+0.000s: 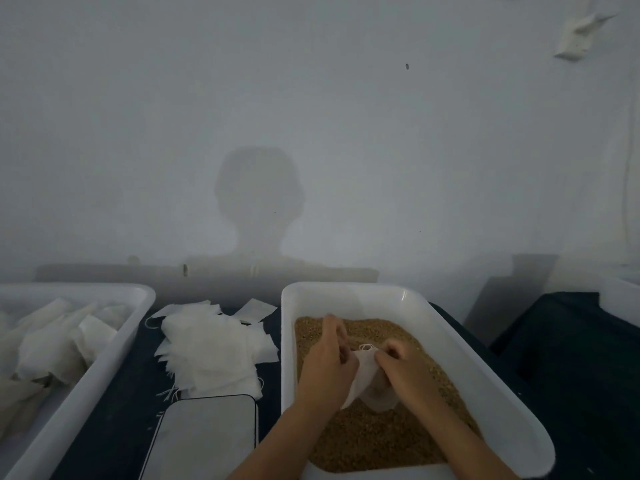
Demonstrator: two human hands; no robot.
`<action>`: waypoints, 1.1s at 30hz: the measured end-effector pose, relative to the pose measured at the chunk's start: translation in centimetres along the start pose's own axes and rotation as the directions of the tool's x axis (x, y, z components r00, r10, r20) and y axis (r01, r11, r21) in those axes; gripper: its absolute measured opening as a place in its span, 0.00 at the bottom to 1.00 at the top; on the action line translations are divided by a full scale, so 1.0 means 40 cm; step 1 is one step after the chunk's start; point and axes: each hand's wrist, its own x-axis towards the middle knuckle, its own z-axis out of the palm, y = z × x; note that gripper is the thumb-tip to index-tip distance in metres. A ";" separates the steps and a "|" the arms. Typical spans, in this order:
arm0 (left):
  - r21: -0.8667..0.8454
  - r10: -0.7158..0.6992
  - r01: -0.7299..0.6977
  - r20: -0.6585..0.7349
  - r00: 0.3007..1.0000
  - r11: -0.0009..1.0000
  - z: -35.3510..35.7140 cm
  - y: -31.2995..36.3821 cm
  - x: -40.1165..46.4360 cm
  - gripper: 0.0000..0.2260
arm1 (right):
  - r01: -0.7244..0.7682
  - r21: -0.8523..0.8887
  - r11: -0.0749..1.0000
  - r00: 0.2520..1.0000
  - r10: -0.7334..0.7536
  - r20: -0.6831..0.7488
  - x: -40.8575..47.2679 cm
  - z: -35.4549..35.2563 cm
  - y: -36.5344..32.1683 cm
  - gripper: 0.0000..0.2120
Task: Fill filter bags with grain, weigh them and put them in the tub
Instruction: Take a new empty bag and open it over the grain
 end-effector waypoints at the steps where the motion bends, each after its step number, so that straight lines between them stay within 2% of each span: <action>1: 0.075 0.056 -0.056 0.005 0.998 0.996 0.001 0.000 0.000 0.10 | -0.013 -0.042 0.999 1.000 0.013 -0.005 0.001 0.002 0.003 0.10; 4: 0.305 0.192 -0.208 0.082 0.978 0.929 0.004 -0.006 -0.006 0.06 | -0.042 -0.065 0.997 0.999 0.041 -0.010 0.003 0.004 0.000 0.11; 9: 0.433 0.184 -0.255 0.200 0.962 0.864 0.015 -0.007 -0.017 0.16 | -0.136 0.129 0.982 0.991 0.136 0.003 0.000 -0.010 -0.008 0.17; 10: 0.435 0.185 -0.257 0.201 0.962 0.863 0.014 -0.003 -0.019 0.17 | -0.156 0.173 0.973 0.988 0.157 0.008 -0.002 -0.011 -0.013 0.16; 12: 0.472 0.265 -0.291 0.122 0.957 0.832 0.008 0.011 -0.016 0.11 | -0.191 0.192 0.963 0.980 0.198 -0.020 -0.005 -0.014 -0.016 0.14; 13: 0.495 0.289 -0.285 0.070 0.955 0.821 -0.001 0.018 -0.014 0.08 | -0.200 0.094 0.975 0.977 0.206 -0.054 -0.006 -0.017 -0.011 0.13; 14: 0.493 0.264 -0.243 0.028 0.964 0.836 -0.007 0.020 -0.011 0.08 | -0.196 -0.084 0.977 0.978 0.189 -0.086 -0.007 -0.022 -0.003 0.10; 16: 0.478 0.215 -0.174 -0.032 0.976 0.861 -0.012 0.013 -0.006 0.10 | -0.181 -0.414 0.892 0.982 0.183 -0.036 -0.018 -0.034 0.005 0.05; 19: 0.516 0.137 -0.104 -0.027 0.990 0.850 -0.013 0.010 -0.007 0.11 | -0.157 -0.607 0.779 0.932 0.320 0.169 -0.029 -0.029 0.023 0.27; 20: 0.522 0.089 -0.065 -0.020 0.996 0.851 -0.012 0.006 -0.008 0.10 | -0.129 -0.662 0.739 0.922 0.335 0.194 -0.031 -0.026 0.022 0.30; 21: 0.526 0.032 -0.024 -0.007 0.999 0.850 -0.010 0.003 -0.011 0.09 | -0.106 -0.700 0.706 0.924 0.331 0.193 -0.032 -0.023 0.017 0.28; 22: 0.542 -0.019 0.006 0.018 1.000 0.840 -0.008 -0.001 -0.014 0.09 | -0.081 -0.718 0.691 0.937 0.299 0.182 -0.031 -0.022 0.015 0.21; 24: 0.590 -0.091 0.019 0.092 0.992 0.807 -0.004 -0.005 -0.016 0.09 | -0.028 -0.742 0.669 0.951 0.247 0.187 -0.033 -0.023 0.008 0.03; 26: 0.628 -0.125 0.005 0.148 0.981 0.778 0.000 -0.003 -0.018 0.11 | 0.032 -0.782 0.622 0.947 0.231 0.223 -0.037 -0.027 -0.003 0.14; 27: 0.639 -0.134 -0.002 0.164 0.977 0.769 0.000 -0.001 -0.020 0.12 | 0.048 -0.788 0.614 0.944 0.229 0.237 -0.036 -0.030 -0.003 0.16; 31: 0.640 -0.173 0.006 0.198 0.965 0.769 -0.004 0.000 -0.022 0.10 | 0.059 -0.816 0.576 0.967 0.170 0.190 -0.013 -0.078 -0.031 0.16; 33: 0.644 -0.194 0.000 0.230 0.954 0.765 -0.004 -0.003 -0.023 0.13 | 0.060 -0.846 0.530 0.973 0.160 0.169 0.001 -0.100 -0.051 0.15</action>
